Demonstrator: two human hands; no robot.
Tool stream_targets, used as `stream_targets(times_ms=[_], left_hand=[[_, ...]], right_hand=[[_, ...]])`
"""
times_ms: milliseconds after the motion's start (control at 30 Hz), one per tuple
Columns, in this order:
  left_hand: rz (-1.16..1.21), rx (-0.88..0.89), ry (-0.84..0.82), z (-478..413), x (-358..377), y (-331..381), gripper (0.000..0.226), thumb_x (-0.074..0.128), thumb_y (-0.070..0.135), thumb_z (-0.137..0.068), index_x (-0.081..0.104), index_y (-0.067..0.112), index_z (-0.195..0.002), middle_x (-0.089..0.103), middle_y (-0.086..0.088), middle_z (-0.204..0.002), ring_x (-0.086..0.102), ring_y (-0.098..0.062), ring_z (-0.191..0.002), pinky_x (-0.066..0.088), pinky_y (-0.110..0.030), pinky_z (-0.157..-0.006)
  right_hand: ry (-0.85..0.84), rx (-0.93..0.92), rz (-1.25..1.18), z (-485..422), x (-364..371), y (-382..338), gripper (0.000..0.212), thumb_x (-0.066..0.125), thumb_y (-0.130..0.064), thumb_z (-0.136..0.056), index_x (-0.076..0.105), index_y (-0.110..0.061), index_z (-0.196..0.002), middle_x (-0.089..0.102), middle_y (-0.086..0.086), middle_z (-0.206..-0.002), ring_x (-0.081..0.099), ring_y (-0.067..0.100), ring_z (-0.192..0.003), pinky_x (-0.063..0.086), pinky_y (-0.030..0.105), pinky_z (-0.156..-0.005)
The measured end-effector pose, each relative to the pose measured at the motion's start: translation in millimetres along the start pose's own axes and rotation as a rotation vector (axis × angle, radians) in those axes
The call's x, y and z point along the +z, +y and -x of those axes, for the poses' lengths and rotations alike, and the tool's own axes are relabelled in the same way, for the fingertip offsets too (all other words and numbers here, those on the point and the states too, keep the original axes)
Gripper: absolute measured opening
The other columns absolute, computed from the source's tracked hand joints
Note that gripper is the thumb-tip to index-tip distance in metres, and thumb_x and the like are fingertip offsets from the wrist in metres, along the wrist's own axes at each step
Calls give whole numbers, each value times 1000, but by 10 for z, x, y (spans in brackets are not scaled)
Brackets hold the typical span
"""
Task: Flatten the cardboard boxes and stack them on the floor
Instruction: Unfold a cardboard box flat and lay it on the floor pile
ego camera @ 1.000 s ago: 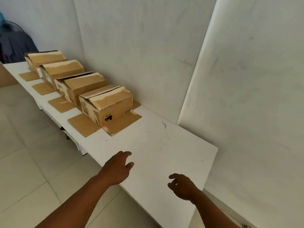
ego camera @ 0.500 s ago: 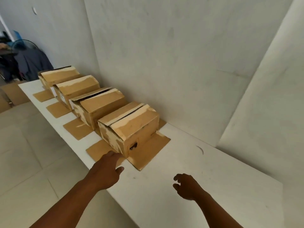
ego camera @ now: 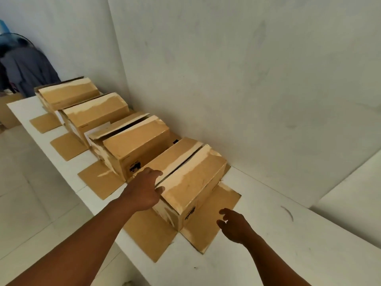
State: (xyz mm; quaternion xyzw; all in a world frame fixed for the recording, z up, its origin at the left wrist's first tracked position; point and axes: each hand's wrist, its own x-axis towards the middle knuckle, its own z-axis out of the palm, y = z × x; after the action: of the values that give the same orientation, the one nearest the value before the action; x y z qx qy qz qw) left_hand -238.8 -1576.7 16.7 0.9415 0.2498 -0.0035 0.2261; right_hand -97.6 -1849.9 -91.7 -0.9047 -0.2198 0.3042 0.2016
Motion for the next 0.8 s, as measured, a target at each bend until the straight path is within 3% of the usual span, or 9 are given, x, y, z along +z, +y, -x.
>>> stream_targets(times_ms=[200, 367, 533, 700, 800], left_hand=[[-48, 17, -88, -925, 129, -85, 58, 54, 43, -95, 35, 26, -148, 29, -3, -154, 37, -27, -137, 40, -39, -105], [-194, 4, -276, -1514, 251, -180, 92, 55, 69, -82, 10, 32, -153, 2, -8, -163, 10, -42, -147, 25, -61, -113], [-211, 62, -407, -1787, 335, -226, 116, 62, 79, -66, -6, 40, -152, -11, -5, -164, 8, -47, -146, 29, -65, -109], [-58, 106, -482, -1960, 237, -250, 106, 68, 61, -68, 2, 41, -150, 6, -8, -161, 27, -44, -141, 39, -56, -107], [178, 100, -538, -2055, 25, -328, 96, 68, 45, -77, 12, 33, -155, 22, -8, -159, 35, -33, -139, 41, -44, -106]], right_hand=[[118, 76, -181, -291, -62, -565, 55, 53, -39, -100, 38, -23, -149, 57, 7, -139, 56, 23, -125, 48, 31, -97], [283, 185, -260, -450, 16, -968, 65, 56, -42, -97, 29, -23, -153, 47, 7, -147, 54, 24, -128, 48, 38, -104], [405, 295, -271, -587, 64, -1256, 69, 54, -47, -96, 26, -20, -154, 30, 8, -155, 57, 26, -123, 48, 36, -101], [510, 342, -55, -658, 151, -1604, 72, 53, -56, -93, 26, -23, -152, 18, 10, -159, 28, 31, -144, 36, 43, -114], [546, 212, 119, -719, 170, -1900, 67, 47, -58, -94, 27, -29, -151, 14, 8, -160, 14, 30, -148, 25, 42, -120]])
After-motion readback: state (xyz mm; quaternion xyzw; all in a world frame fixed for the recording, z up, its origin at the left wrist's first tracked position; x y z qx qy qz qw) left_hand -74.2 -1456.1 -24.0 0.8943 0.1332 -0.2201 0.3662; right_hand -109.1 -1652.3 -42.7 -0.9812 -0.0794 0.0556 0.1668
